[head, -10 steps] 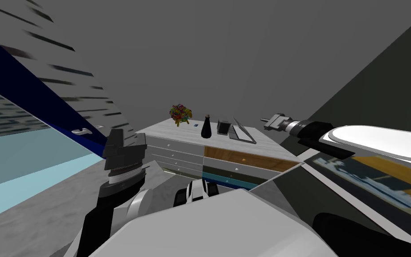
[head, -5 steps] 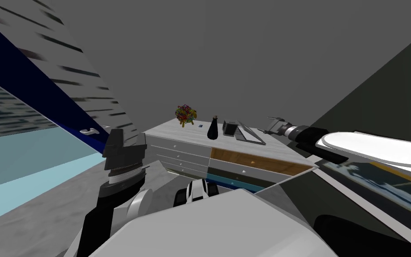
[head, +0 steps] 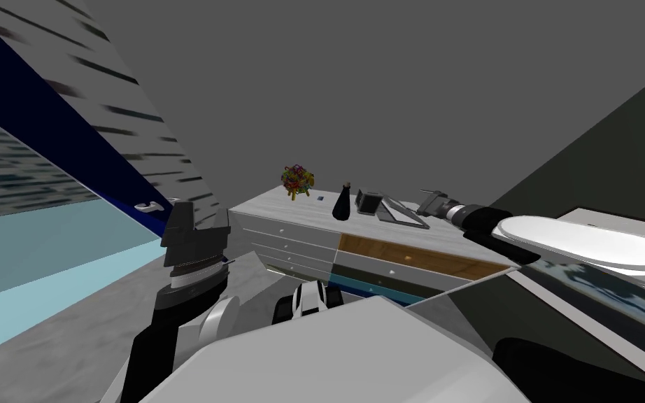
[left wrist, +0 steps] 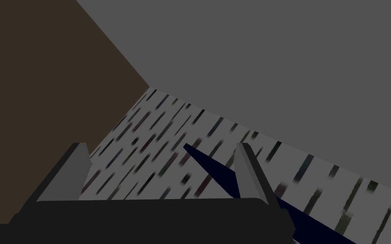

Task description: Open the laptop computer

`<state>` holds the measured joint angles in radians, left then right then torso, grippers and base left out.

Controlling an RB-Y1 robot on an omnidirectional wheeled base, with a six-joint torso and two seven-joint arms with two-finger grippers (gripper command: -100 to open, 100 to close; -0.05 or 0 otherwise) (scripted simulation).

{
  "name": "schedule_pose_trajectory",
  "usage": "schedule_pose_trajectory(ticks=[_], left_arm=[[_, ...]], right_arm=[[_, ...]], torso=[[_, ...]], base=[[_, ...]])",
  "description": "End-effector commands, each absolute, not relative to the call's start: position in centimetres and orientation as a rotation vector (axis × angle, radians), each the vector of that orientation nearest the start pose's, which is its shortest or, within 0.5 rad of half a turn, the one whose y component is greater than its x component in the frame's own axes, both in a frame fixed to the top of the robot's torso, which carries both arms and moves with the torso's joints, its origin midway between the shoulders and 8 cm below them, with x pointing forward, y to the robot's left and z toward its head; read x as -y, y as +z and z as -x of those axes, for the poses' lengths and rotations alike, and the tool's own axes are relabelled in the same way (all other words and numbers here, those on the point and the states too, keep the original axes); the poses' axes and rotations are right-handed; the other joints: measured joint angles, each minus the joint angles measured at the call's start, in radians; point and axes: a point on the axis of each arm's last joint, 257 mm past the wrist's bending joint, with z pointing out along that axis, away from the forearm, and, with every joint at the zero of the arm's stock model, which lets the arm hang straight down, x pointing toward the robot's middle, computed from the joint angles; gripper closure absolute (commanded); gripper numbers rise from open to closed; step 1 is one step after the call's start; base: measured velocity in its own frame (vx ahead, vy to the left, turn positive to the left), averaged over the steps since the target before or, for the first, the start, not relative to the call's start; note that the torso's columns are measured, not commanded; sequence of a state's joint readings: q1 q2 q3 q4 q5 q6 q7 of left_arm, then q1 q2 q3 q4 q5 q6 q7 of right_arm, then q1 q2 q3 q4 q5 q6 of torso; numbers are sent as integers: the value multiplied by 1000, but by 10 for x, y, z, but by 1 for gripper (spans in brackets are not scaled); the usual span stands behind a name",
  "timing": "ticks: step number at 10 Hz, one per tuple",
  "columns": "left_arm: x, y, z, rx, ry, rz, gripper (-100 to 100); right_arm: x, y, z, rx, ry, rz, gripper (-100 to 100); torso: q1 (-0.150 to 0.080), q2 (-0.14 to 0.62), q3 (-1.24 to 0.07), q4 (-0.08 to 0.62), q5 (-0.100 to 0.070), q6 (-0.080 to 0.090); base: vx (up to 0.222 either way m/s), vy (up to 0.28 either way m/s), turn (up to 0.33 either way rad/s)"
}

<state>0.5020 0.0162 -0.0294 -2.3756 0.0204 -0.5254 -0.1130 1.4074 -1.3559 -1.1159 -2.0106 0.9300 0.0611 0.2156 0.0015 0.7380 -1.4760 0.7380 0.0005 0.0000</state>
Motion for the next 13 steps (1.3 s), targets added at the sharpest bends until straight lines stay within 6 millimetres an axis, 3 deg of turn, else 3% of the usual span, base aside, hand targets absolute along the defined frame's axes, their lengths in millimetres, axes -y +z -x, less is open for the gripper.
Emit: schedule_pose_trajectory(ticks=[1,4,5,7,8,13], left_arm=[[-265,69,-319,-553,-1265,529,0],[-265,69,-319,-553,-1265,528,0],[-265,69,-319,-553,-1265,529,0],[-265,69,-319,-553,-1265,528,0],[-265,69,-319,-553,-1265,528,0],[-265,69,-319,-553,-1265,528,0]], right_arm=[[597,29,-367,-1604,-1118,993,-100],[609,14,-359,-1627,-1161,1018,-100],[605,18,-362,-1622,-1146,1011,-100],[624,19,-360,-1644,-1175,989,-100],[618,18,-360,-1639,-1168,995,-100],[613,51,-372,-1613,-1146,1022,-100]], torso=[[1,-1,-1,0,0,0],[-4,2,1,1,-2,0],[-2,1,1,0,-1,0],[-5,0,0,0,-2,-1],[-4,0,0,0,-1,0],[-1,0,0,0,0,0]], base=[[57,138,26],[27,88,19],[18,51,1],[12,9,172],[7,-1,27],[20,16,-74]])
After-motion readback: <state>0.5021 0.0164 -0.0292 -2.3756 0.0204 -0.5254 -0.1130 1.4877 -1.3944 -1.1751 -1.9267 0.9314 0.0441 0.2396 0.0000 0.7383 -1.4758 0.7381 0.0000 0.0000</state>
